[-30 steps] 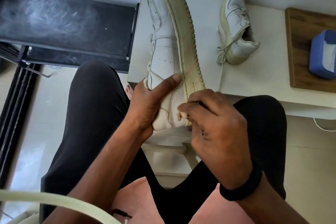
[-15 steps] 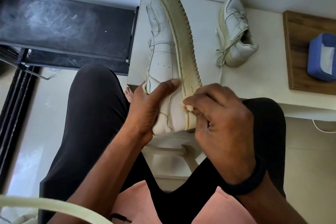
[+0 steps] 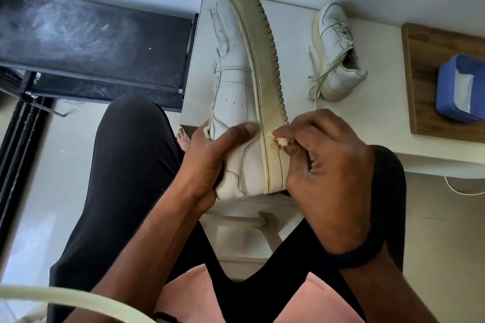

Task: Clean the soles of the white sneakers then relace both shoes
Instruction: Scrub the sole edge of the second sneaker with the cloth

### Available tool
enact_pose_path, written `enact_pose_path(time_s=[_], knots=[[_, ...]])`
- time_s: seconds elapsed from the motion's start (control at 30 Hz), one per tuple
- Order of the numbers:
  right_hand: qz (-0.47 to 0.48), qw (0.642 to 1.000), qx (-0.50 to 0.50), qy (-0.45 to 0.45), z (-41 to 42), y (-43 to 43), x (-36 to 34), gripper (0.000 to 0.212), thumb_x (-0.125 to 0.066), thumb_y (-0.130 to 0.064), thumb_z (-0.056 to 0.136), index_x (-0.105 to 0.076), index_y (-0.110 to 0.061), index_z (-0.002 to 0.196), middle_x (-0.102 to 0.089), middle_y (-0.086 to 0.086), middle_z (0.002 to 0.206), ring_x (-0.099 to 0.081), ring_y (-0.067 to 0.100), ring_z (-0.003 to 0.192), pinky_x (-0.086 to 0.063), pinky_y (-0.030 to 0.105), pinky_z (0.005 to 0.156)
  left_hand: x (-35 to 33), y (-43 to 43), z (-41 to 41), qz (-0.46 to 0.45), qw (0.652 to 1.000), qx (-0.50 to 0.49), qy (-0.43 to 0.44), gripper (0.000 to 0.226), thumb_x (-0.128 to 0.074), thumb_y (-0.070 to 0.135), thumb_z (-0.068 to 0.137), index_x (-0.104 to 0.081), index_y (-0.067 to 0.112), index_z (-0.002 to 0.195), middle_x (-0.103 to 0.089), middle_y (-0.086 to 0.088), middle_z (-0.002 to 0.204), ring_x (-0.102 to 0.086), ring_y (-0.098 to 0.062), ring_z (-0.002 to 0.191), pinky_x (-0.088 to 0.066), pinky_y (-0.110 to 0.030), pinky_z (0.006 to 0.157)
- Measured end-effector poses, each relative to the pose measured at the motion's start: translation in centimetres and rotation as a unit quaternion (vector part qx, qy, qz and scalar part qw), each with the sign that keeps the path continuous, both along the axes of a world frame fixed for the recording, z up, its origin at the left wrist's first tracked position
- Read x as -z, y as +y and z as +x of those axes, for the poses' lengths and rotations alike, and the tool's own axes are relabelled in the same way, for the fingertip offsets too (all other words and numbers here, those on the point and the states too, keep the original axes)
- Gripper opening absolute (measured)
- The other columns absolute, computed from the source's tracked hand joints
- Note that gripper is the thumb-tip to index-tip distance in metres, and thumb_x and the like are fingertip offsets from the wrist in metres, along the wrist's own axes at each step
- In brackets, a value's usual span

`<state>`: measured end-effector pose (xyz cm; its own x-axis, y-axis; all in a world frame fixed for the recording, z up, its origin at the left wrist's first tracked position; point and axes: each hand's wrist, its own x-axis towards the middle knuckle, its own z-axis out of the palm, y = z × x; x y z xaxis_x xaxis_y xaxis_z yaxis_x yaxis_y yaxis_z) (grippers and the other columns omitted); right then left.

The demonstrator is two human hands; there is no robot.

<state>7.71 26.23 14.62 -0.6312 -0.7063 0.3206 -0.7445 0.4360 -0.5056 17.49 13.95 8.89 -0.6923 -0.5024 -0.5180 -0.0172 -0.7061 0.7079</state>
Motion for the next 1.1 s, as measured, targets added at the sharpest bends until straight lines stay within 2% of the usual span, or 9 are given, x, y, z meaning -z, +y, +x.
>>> enact_pose_path(time_s=[0.1, 0.23, 0.3, 0.43, 0.57, 0.67, 0.77, 0.93, 1.1], knots=[[0.013, 0.999, -0.035, 0.014, 0.9, 0.3, 0.3, 0.017, -0.068, 0.004, 0.084, -0.078, -0.008, 0.09, -0.068, 0.005, 0.094, -0.064, 0.024, 0.086, -0.057, 0.037, 0.072, -0.1, 0.0, 0.0, 0.036, 0.999, 0.002, 0.02, 0.048, -0.074, 0.018, 0.086, -0.065, -0.003, 0.129, -0.074, -0.024, 0.116, -0.074, -0.035, 0.105, -0.06, -0.049, 0.094], [0.035, 0.996, -0.087, 0.003, 1.2, 0.9, 0.6, 0.021, -0.06, 0.0, 0.085, -0.078, -0.009, 0.091, -0.068, 0.003, 0.094, -0.063, 0.023, 0.087, -0.056, 0.036, 0.074, -0.2, 0.3, -0.1, 0.06, 0.998, -0.009, 0.019, 0.048, -0.077, 0.015, 0.088, -0.065, -0.005, 0.129, -0.074, -0.025, 0.113, -0.074, -0.036, 0.1, -0.062, -0.044, 0.083], [0.03, 0.996, -0.078, -0.015, 0.3, 0.9, 0.6, 0.019, -0.062, 0.0, 0.086, -0.078, -0.01, 0.091, -0.067, 0.002, 0.094, -0.064, 0.022, 0.087, -0.056, 0.035, 0.074, 0.0, 0.3, -0.3, 0.04, 0.999, -0.005, 0.012, 0.045, -0.077, 0.013, 0.085, -0.067, -0.004, 0.126, -0.076, -0.022, 0.11, -0.075, -0.035, 0.099, -0.062, -0.045, 0.085], [0.024, 0.999, -0.031, -0.019, -1.2, 0.1, 0.3, 0.025, -0.074, 0.011, 0.077, -0.078, -0.01, 0.09, -0.068, 0.0, 0.093, -0.065, 0.019, 0.087, -0.058, 0.03, 0.074, -0.1, 0.2, -0.4, 0.021, 1.0, 0.007, 0.005, 0.045, -0.077, 0.016, 0.082, -0.069, 0.0, 0.123, -0.077, -0.022, 0.111, -0.076, -0.036, 0.102, -0.062, -0.049, 0.09], [0.015, 1.0, -0.011, -0.009, -0.7, -0.5, 0.3, 0.024, -0.07, 0.009, 0.079, -0.077, -0.011, 0.09, -0.067, 0.0, 0.093, -0.065, 0.018, 0.087, -0.059, 0.031, 0.074, 0.0, 0.4, -0.3, 0.028, 1.0, -0.002, 0.003, 0.041, -0.076, 0.016, 0.081, -0.07, 0.0, 0.12, -0.077, -0.021, 0.107, -0.076, -0.035, 0.098, -0.062, -0.049, 0.09], [0.026, 0.998, -0.05, 0.001, 0.7, -0.6, 0.5, 0.021, -0.061, 0.002, 0.083, -0.077, -0.01, 0.09, -0.067, 0.002, 0.094, -0.063, 0.022, 0.087, -0.057, 0.037, 0.073, 0.2, 0.3, -0.2, 0.042, 0.999, -0.012, 0.002, 0.039, -0.076, 0.015, 0.081, -0.07, -0.001, 0.116, -0.073, -0.021, 0.1, -0.072, -0.034, 0.092, -0.061, -0.045, 0.086], [0.03, 0.997, -0.076, -0.002, 0.6, -0.6, 0.4, 0.018, -0.064, 0.001, 0.083, -0.077, -0.01, 0.089, -0.067, 0.003, 0.093, -0.063, 0.022, 0.086, -0.057, 0.037, 0.073, 0.2, 0.3, -0.3, 0.045, 0.999, -0.014, -0.002, 0.04, -0.076, 0.016, 0.08, -0.07, -0.001, 0.116, -0.07, -0.022, 0.099, -0.07, -0.035, 0.092, -0.06, -0.046, 0.087], [0.02, 0.999, -0.026, -0.003, -2.0, -1.5, -0.1, 0.022, -0.073, 0.007, 0.08, -0.077, -0.012, 0.091, -0.068, -0.001, 0.094, -0.065, 0.017, 0.086, -0.059, 0.03, 0.073, 0.0, 0.3, -0.3, 0.028, 1.0, 0.0, -0.003, 0.044, -0.076, 0.017, 0.08, -0.07, 0.0, 0.12, -0.078, -0.02, 0.108, -0.077, -0.033, 0.097, -0.063, -0.045, 0.087], [0.02, 1.0, -0.021, 0.002, -1.3, -1.9, 0.4, 0.024, -0.072, 0.008, 0.079, -0.077, -0.012, 0.091, -0.067, 0.0, 0.094, -0.065, 0.019, 0.086, -0.059, 0.032, 0.072, 0.1, 0.3, -0.1, 0.031, 0.999, -0.004, -0.008, 0.04, -0.075, 0.016, 0.082, -0.071, 0.0, 0.119, -0.077, -0.023, 0.11, -0.076, -0.035, 0.099, -0.063, -0.047, 0.088]])
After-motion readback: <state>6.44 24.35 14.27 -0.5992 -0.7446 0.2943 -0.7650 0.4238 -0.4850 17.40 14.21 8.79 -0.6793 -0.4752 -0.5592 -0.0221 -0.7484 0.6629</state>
